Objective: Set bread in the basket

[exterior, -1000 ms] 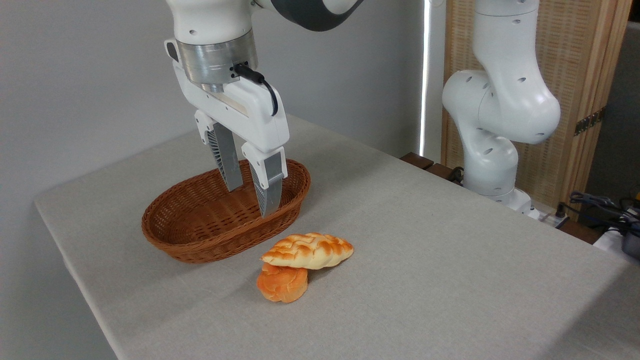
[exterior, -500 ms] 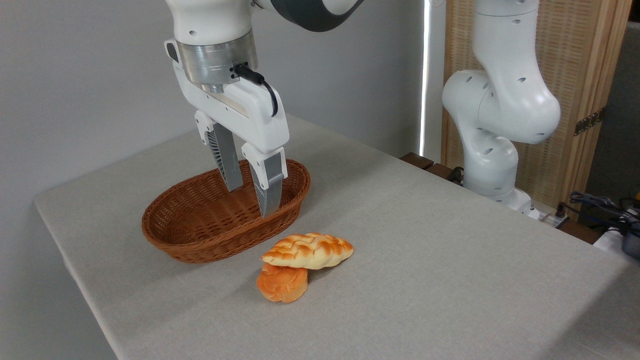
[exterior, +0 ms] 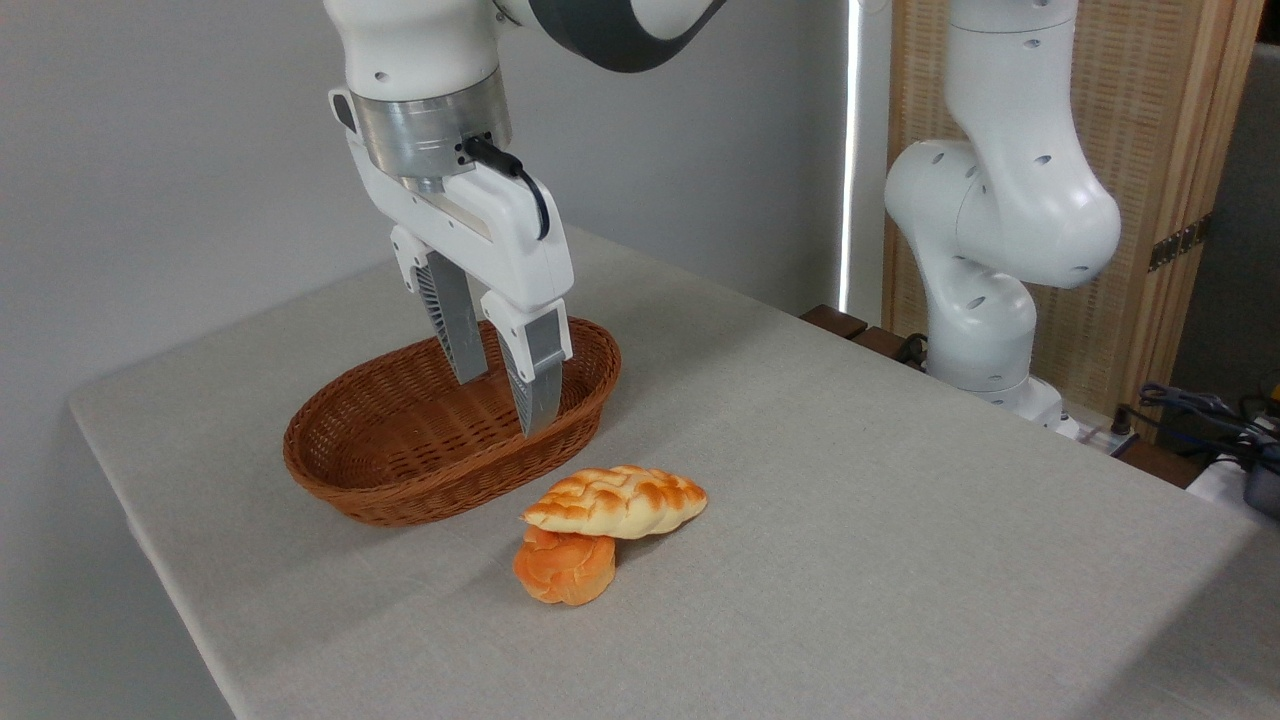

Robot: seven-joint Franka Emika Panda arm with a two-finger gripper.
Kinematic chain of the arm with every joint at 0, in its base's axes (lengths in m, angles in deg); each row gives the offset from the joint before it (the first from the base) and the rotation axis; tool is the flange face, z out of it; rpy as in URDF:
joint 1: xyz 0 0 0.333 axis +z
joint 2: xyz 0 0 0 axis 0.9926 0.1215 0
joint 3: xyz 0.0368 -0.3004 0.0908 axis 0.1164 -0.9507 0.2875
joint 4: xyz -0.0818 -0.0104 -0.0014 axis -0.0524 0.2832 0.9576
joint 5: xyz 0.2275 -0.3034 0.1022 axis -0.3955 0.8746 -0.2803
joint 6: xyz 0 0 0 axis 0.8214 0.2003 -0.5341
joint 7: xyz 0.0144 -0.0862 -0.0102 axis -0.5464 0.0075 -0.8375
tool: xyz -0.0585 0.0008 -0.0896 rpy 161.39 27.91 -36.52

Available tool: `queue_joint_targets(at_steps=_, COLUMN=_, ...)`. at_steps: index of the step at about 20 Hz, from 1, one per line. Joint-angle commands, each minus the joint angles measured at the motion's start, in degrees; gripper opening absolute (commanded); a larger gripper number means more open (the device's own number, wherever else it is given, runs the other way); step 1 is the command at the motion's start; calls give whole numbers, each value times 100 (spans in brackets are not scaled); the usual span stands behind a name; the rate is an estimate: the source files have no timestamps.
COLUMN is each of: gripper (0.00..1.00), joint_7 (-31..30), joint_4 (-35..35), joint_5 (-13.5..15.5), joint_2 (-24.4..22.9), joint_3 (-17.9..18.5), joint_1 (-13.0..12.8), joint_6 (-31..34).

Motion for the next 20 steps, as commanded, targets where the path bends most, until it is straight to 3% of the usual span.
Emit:
queue_joint_targets(at_steps=1, gripper=100, joint_7=107, joint_4=18, joint_5=-66, joint_2=13, joint_3=27, joint_1=-31, joint_6=124)
queue_joint_targets(at_steps=11, gripper=100, joint_7=107, joint_4=-131, joint_5=-66, joint_2=-66, joint_3=18, joint_1=-40, joint_6=54)
queue_joint_targets(at_steps=20, gripper=100, joint_7=125, joint_4=-808, joint_5=-93, joint_2=-391, joint_3=-44, joint_1=-40, joint_6=-87)
